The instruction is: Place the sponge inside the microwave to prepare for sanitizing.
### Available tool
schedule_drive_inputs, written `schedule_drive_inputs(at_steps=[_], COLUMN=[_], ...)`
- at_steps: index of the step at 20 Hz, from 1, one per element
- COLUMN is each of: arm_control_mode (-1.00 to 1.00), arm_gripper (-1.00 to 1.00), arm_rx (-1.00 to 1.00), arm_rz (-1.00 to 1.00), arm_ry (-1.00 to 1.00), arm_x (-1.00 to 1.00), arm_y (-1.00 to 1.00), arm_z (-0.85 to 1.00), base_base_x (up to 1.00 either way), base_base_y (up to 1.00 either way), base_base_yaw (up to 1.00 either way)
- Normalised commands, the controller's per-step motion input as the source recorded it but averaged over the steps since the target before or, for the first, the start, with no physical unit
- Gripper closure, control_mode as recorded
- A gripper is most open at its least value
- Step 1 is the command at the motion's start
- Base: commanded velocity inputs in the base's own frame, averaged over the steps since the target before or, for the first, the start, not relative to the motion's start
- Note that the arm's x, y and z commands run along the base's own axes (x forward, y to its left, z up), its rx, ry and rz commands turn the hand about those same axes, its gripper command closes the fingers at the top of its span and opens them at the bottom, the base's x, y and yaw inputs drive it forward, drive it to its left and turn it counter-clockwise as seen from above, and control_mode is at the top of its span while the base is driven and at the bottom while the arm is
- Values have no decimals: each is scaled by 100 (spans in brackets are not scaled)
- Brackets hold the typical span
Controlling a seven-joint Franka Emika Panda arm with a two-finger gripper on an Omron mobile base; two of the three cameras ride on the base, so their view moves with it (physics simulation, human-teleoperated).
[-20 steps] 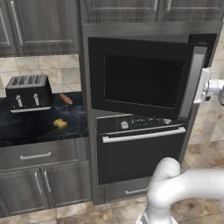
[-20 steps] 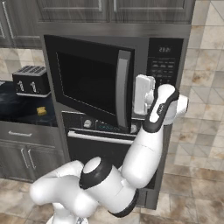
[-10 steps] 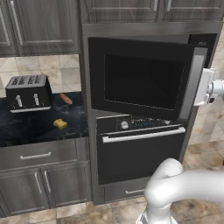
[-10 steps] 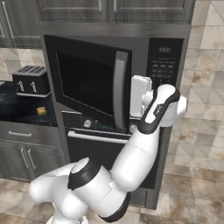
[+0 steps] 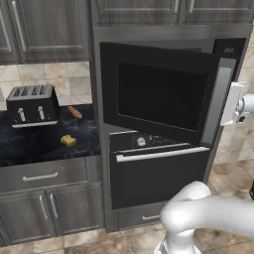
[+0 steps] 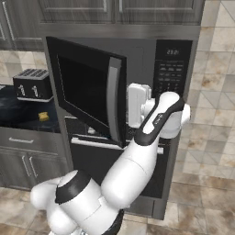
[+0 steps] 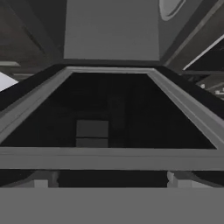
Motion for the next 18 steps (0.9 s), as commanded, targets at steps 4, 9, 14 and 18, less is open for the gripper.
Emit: schedule_drive_inputs(at_steps=[4, 9, 14, 18], arm_control_mode=[-100, -100, -100, -100], arm_gripper=[-100, -100, -100, -100], arm_rx=[0, 0, 0, 0], arm_rz=[0, 0, 0, 0], arm_ry=[-11, -10, -4, -1], arm_x=[-68, -68, -55, -46], arm_y=[44, 50, 57, 65], arm_z=[-3, -6, -4, -11], base_base_x=[0, 0, 0, 0], base_base_y=[0, 0, 0, 0], base_base_yaw=[0, 0, 0, 0])
